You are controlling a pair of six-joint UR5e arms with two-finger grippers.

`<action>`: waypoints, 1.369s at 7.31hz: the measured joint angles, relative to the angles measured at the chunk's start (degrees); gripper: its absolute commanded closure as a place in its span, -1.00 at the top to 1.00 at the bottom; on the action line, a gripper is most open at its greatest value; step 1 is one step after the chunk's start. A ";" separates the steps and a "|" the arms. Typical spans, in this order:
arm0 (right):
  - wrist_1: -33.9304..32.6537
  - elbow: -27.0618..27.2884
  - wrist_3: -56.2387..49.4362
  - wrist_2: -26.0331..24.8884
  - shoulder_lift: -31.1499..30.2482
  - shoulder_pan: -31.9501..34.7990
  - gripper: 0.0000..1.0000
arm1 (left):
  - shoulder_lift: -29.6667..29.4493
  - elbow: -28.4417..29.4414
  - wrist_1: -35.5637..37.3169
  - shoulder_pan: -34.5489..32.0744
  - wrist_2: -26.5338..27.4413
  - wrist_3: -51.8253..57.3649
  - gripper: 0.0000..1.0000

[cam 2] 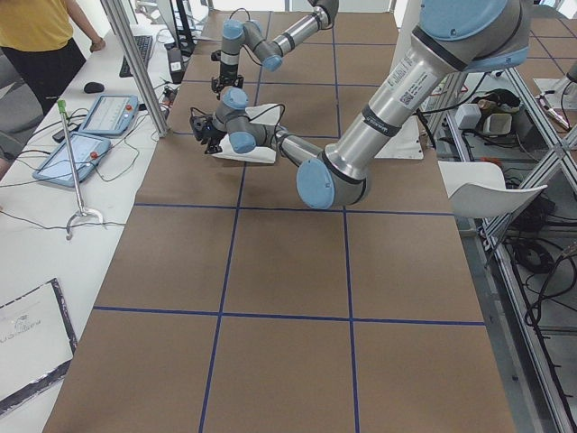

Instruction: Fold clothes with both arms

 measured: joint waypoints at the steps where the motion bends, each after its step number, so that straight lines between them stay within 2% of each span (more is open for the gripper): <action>1: 0.23 -0.01 -1.56 0.32 -0.25 0.43 1.00 | 0.09 -0.19 -0.20 -0.39 -1.67 0.74 -0.08; 2: 0.13 1.46 -3.78 0.51 -1.43 0.82 1.00 | 0.85 -1.60 -0.09 -0.63 -3.88 2.73 -0.08; 3: -0.45 4.32 -6.78 0.69 -3.64 1.15 1.00 | 2.93 -4.63 0.20 -0.82 -5.86 5.86 -0.40; 4: -1.59 6.95 -9.97 0.92 -5.48 1.45 0.94 | 4.97 -7.68 0.64 -0.89 -6.91 8.43 -0.99; 5: -2.56 8.80 -12.15 1.68 -6.77 1.98 0.85 | 5.68 -9.73 1.54 -0.84 -7.33 9.22 -1.00; 8: -3.16 13.09 -15.65 4.20 -10.47 4.20 0.99 | 4.24 -13.41 7.08 3.02 -7.23 8.08 -1.00; 10: -3.15 17.57 -20.68 7.11 -15.18 7.07 0.99 | -0.28 -9.50 8.25 7.56 -6.19 8.33 -1.00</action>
